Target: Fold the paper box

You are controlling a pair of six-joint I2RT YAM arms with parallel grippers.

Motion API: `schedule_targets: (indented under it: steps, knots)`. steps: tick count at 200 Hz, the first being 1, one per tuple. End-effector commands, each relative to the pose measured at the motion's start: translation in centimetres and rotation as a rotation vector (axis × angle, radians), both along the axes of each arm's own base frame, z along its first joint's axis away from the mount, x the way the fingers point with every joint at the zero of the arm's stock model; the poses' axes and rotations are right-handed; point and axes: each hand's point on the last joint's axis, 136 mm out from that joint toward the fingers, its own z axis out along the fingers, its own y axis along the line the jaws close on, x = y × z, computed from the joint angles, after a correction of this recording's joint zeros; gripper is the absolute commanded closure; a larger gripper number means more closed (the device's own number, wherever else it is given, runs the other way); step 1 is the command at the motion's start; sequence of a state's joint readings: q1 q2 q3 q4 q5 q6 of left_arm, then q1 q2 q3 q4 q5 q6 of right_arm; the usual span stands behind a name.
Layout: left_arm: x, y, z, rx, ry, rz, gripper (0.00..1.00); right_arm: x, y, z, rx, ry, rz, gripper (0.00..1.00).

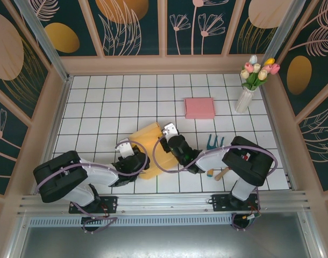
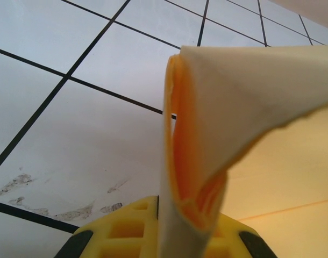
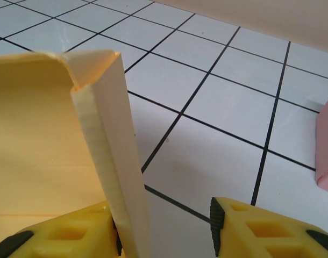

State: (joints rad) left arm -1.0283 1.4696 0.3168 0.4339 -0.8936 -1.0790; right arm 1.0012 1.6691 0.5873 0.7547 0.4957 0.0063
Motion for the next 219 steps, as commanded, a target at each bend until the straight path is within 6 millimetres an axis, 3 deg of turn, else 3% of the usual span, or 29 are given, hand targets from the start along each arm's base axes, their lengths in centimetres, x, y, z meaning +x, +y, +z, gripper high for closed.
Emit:
schedule_targets:
  steps: [1, 41, 79, 126, 149, 174, 198, 219]
  knots:
    - [0.5, -0.2, 0.5, -0.011, -0.023, 0.020, 1.00, 1.3, 0.2, 1.5, 0.023, -0.035, -0.036, 0.52]
    - [0.5, -0.4, 0.2, -0.009, -0.020, 0.016, 1.00, 1.8, 0.8, 1.8, 0.026, -0.042, -0.042, 0.53]
    - [0.5, -0.4, 0.0, -0.009, -0.015, 0.012, 1.00, 2.4, 0.3, 1.7, 0.004, -0.063, -0.089, 0.64]
    - [0.4, 0.1, 0.0, -0.008, -0.020, 0.033, 1.00, 3.4, -3.5, 1.4, -0.057, -0.096, -0.299, 0.81]
    - [0.4, 0.2, 0.0, -0.001, -0.021, 0.038, 1.00, 3.4, -3.9, 0.8, -0.069, -0.069, -0.305, 0.82]
    - [0.6, -0.1, 0.0, 0.010, -0.020, 0.035, 1.00, 2.6, -2.5, 1.1, -0.051, -0.063, -0.215, 0.74]
    - [0.9, -0.2, 0.3, 0.033, -0.036, 0.029, 1.00, 1.2, -1.6, 1.6, -0.019, -0.044, -0.129, 0.51]
    - [1.2, -0.6, 1.0, 0.068, -0.069, 0.002, 1.00, -0.3, -1.8, 2.3, 0.015, 0.002, -0.077, 0.43]
